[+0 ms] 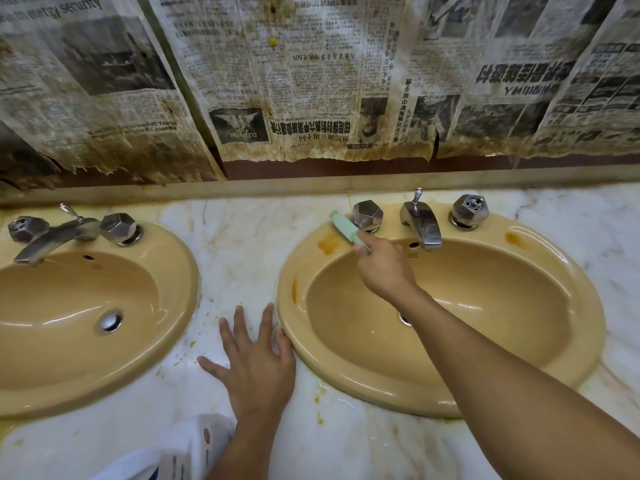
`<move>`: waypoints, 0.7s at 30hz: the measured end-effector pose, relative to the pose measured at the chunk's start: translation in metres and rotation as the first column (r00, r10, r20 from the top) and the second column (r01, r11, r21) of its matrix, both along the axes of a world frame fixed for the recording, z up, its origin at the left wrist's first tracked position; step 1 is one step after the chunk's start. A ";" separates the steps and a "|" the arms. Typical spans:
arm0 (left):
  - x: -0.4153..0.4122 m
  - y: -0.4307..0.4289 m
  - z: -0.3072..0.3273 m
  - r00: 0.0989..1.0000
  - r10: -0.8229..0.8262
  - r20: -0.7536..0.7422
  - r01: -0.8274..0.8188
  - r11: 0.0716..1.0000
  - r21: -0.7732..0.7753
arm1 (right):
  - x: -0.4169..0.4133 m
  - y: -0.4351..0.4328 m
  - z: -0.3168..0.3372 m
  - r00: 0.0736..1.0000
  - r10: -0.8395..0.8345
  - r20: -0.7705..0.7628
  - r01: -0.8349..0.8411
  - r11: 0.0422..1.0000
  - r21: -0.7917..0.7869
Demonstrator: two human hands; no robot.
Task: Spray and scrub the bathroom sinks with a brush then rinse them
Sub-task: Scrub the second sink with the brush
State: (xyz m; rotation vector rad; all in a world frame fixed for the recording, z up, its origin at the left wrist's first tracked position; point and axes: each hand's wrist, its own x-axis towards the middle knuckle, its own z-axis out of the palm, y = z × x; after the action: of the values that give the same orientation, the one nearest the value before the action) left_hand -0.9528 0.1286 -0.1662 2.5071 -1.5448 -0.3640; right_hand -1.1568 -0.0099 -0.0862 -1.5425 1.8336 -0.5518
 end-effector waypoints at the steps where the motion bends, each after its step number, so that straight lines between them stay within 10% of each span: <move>1: 0.000 0.000 0.000 1.000 0.000 0.001 0.000 1.000 0.000 | 0.000 0.000 0.000 1.000 0.012 -0.025 -0.012 1.000 0.001; 21: 0.001 0.000 -0.002 1.000 -0.003 0.016 0.003 1.000 -0.010 | 0.001 0.013 -0.010 0.962 0.272 0.016 -0.272 0.962 -0.006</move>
State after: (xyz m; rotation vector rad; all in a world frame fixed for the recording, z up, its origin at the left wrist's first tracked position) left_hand -0.9521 0.1286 -0.1682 2.5070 -1.5528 -0.3365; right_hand -1.1555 0.0032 -0.0959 -1.7511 1.5728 -0.4368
